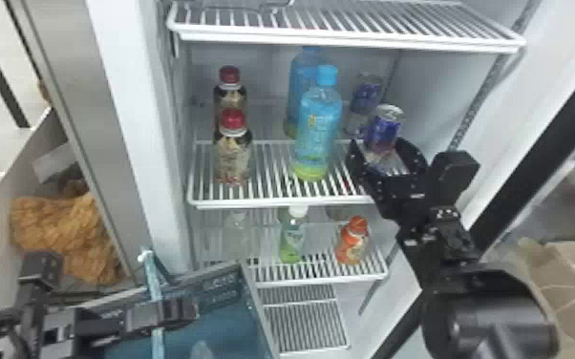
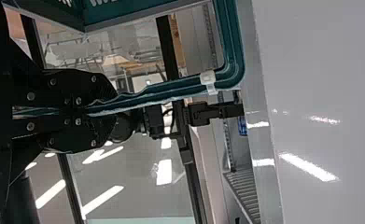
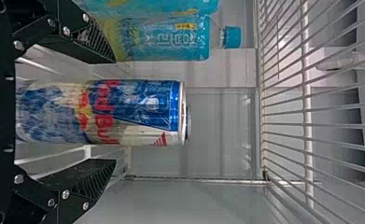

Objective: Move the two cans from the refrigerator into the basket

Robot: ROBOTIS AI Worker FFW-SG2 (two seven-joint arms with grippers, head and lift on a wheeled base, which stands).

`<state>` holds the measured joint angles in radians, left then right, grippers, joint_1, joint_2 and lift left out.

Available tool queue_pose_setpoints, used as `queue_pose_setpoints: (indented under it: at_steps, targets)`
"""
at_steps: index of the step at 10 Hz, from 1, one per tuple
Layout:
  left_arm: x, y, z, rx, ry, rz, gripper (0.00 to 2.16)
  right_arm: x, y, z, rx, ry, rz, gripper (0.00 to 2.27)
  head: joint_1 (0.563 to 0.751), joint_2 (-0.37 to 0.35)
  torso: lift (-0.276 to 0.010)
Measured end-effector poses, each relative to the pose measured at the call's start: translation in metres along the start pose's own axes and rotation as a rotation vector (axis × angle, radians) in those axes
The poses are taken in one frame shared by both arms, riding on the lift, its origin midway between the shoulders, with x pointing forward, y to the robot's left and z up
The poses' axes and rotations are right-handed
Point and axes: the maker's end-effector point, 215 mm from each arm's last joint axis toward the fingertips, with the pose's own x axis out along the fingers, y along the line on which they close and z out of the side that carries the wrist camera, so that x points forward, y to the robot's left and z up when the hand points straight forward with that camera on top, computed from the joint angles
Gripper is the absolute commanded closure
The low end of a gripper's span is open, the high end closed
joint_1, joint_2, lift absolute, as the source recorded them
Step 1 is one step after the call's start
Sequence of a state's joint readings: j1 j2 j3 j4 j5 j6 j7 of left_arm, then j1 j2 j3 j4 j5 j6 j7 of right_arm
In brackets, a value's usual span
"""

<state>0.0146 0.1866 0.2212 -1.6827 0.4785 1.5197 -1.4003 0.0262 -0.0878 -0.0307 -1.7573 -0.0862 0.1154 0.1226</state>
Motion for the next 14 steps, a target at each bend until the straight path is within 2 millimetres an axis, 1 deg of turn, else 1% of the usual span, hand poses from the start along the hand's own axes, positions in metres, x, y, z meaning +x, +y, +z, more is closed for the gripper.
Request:
queue_pose_setpoints:
  at_steps: [1,2,3,4,6,8,9,11,13,14]
  targets:
    - [0.0,0.0,0.0,-0.001,0.0,0.0,1.19,0.004,0.0,0.003,-0.002,-0.002,0.002,0.56,0.695,-0.144,-0.025]
    - [0.0,0.0,-0.001,-0.003,0.0,-0.001,1.19,0.006,-0.001,0.003,0.001,0.002,0.003,0.96,0.695,-0.145,-0.025]
    - [0.0,0.0,-0.001,-0.004,0.0,-0.001,1.19,0.006,-0.001,0.0,0.011,0.016,0.005,1.22,0.695,-0.145,-0.025]
    - [0.0,0.0,-0.001,-0.005,0.0,-0.002,1.19,0.004,0.0,-0.001,0.019,0.024,0.008,1.28,0.695,-0.144,-0.025]
    - [0.001,0.0,-0.001,-0.005,-0.001,-0.004,1.19,-0.004,0.001,0.001,0.023,0.024,0.006,1.28,0.695,-0.146,-0.025]
    - [0.001,0.0,-0.001,-0.005,-0.001,-0.005,1.19,-0.017,0.0,0.016,0.03,-0.002,0.005,1.28,0.695,-0.152,-0.025]
    - [0.001,0.0,-0.002,-0.006,-0.001,-0.005,1.19,-0.027,-0.001,0.023,0.033,-0.006,0.004,1.28,0.695,-0.154,-0.025]
    - [0.0,0.001,-0.002,-0.008,-0.003,-0.005,1.19,-0.054,0.0,0.036,0.054,0.001,0.011,1.28,0.695,-0.163,-0.025]
    - [0.0,0.001,-0.003,-0.011,-0.006,-0.004,1.19,-0.079,0.009,0.039,0.084,0.031,0.033,1.28,0.695,-0.161,-0.025]
    - [0.0,0.001,-0.003,-0.011,-0.007,-0.005,1.19,-0.093,0.018,0.036,0.099,0.064,0.053,1.28,0.695,-0.158,-0.025]
